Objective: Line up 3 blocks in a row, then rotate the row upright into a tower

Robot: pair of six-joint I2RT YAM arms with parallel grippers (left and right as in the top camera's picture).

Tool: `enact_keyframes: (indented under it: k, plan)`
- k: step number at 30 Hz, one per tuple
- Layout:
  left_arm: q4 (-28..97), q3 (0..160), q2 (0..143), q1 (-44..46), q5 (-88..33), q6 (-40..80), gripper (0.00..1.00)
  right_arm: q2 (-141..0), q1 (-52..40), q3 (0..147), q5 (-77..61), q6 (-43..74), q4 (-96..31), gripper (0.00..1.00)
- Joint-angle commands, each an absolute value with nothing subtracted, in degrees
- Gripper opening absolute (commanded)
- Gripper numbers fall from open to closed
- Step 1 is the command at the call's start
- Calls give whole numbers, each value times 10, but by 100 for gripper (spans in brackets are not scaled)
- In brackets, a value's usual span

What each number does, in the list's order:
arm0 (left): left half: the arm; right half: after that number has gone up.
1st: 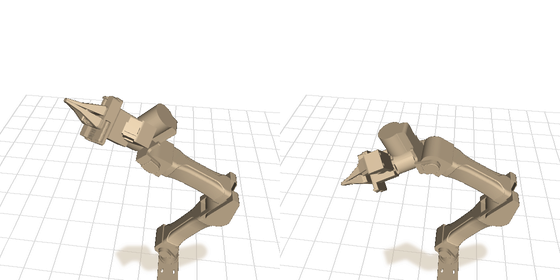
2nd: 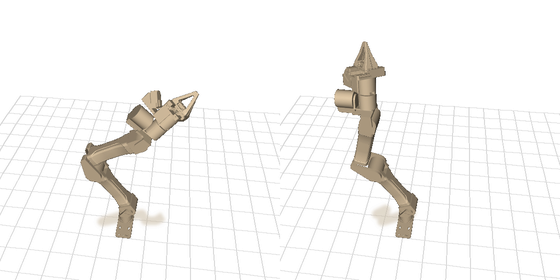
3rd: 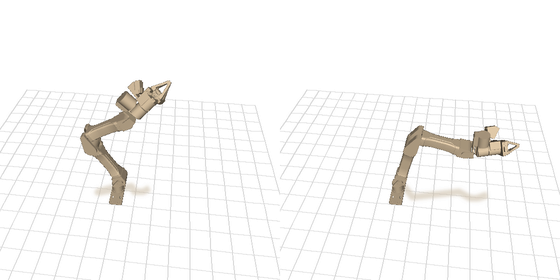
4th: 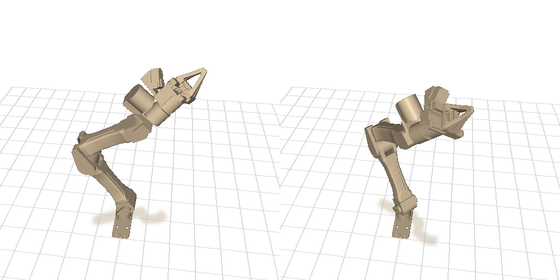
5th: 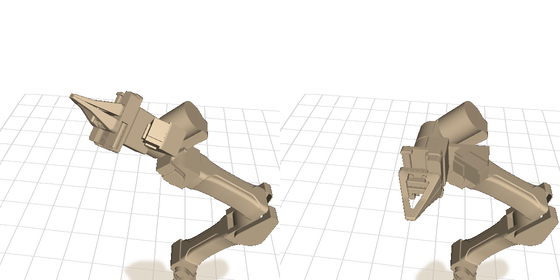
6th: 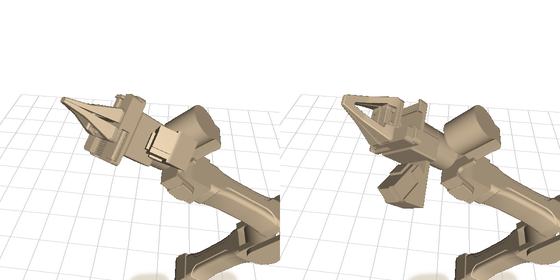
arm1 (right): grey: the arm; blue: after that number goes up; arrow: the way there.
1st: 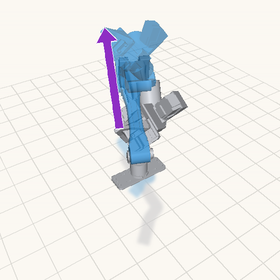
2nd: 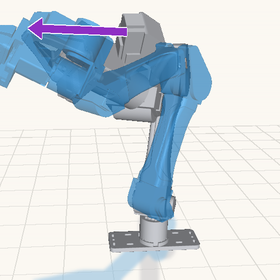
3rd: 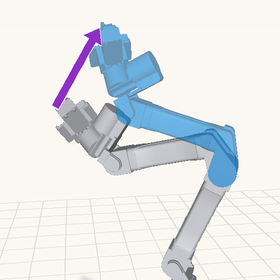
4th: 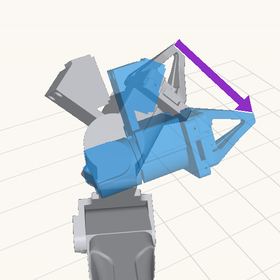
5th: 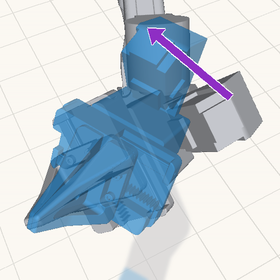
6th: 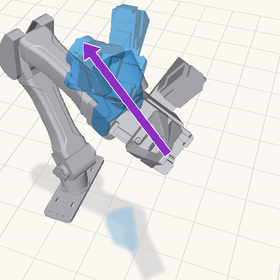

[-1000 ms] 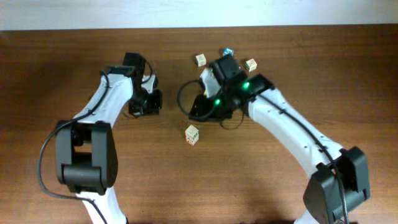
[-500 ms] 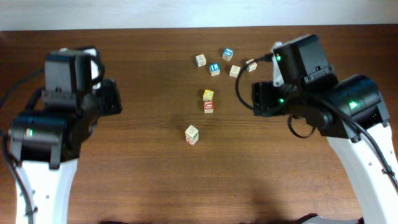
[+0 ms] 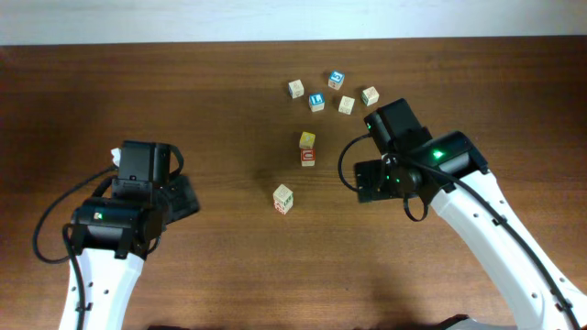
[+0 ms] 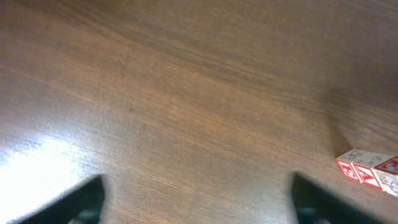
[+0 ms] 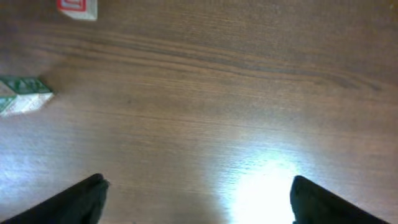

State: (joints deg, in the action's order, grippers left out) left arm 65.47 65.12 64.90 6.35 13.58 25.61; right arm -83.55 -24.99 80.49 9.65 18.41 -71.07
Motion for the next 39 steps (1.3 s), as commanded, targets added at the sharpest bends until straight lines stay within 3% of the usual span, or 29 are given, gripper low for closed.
enact_keyframes:
  k: [1, 17, 22, 25, 32, 39]
  plan:
    - [656, 647, 640, 62, 147, 265, 99, -820, -250, 805, 106, 189, -712, 98]
    - [656, 647, 641, 62, 147, 265, 99, -821, -250, 804, 112, 189, -710, 98]
    - [656, 647, 641, 62, 147, 265, 99, -770, -238, 767, 102, 91, -568, 98]
    - [656, 647, 641, 62, 147, 265, 99, -699, -209, 680, 46, 15, -429, 98]
    - [656, 647, 641, 62, 147, 265, 99, -407, -100, 316, -20, 8, -103, 98]
    - [656, 647, 641, 62, 147, 265, 99, -78, -43, 68, -19, 8, -44, 98]
